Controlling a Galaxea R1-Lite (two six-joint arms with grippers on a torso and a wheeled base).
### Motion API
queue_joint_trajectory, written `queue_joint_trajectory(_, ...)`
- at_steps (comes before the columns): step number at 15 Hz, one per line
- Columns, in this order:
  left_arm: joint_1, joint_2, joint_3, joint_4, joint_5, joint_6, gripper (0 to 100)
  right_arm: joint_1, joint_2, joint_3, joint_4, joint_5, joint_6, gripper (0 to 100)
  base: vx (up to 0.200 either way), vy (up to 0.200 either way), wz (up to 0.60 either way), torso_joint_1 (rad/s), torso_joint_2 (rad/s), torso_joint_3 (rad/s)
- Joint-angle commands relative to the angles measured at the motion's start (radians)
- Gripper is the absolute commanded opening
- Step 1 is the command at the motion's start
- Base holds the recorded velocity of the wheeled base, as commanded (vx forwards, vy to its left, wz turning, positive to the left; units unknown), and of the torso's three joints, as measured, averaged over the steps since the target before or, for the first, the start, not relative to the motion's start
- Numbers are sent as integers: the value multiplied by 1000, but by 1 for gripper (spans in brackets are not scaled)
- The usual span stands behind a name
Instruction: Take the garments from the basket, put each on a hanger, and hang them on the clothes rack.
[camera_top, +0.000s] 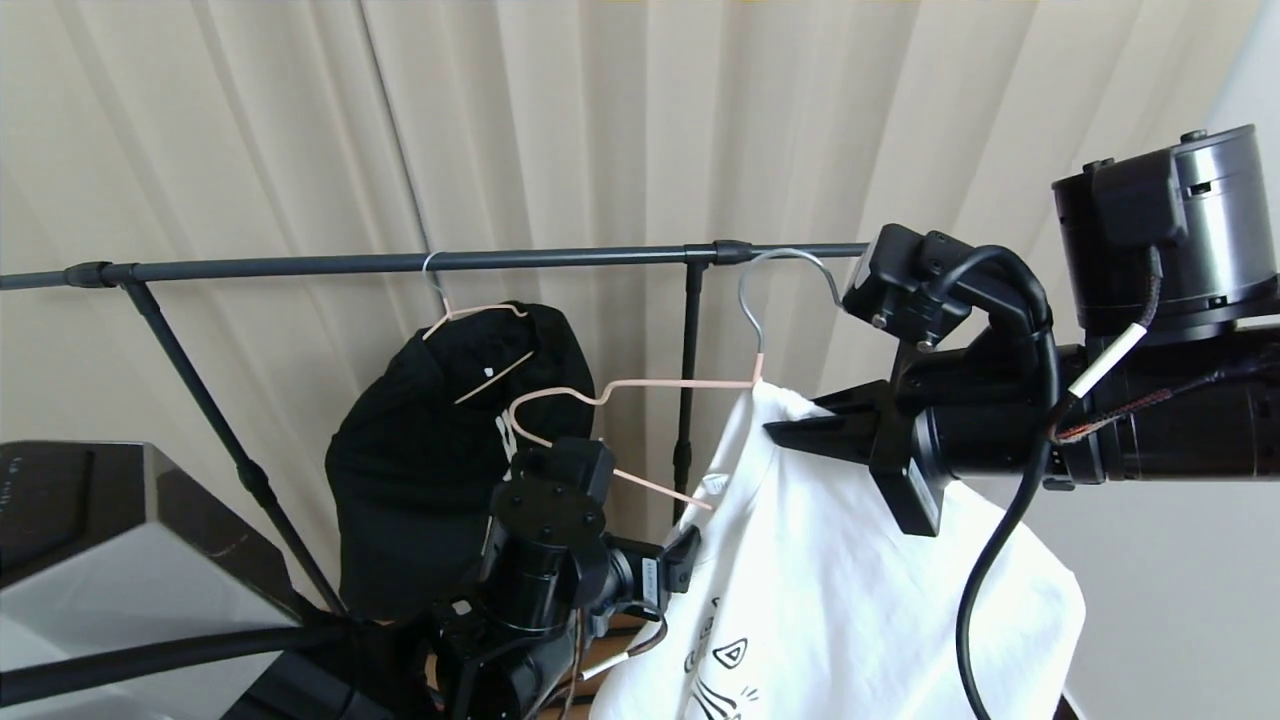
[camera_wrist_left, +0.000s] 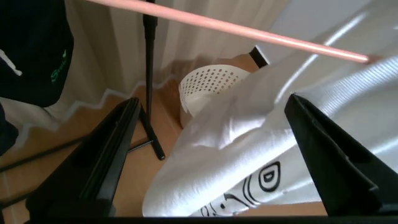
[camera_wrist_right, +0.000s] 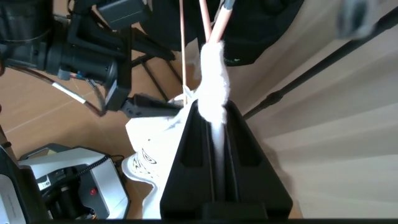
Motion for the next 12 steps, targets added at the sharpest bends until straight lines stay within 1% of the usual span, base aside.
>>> queue_joint_trajectory(1,2,19,-14,-2,5,-1,100,5,-26,19,-1,0,0,0,0,0,0,0,0,0)
queue_joint_trajectory(4,5,34,-14,-36,9,-1,100,17,-46,31,-1,0,0,0,0,0,0,0,0,0)
queue_joint_trajectory(5,5,36,-16,-36,9,-1,100,20,-49,33,-1,0,0,0,0,0,0,0,0,0)
queue_joint_trajectory(8,7,77,-33,-36,55,1,100,28,-69,37,-1,-1,0,0,0,0,0,0,0,0)
queue_joint_trajectory(12,21,99,-23,-37,61,2,100,28,-92,39,3,-1,0,0,0,0,0,0,0,0)
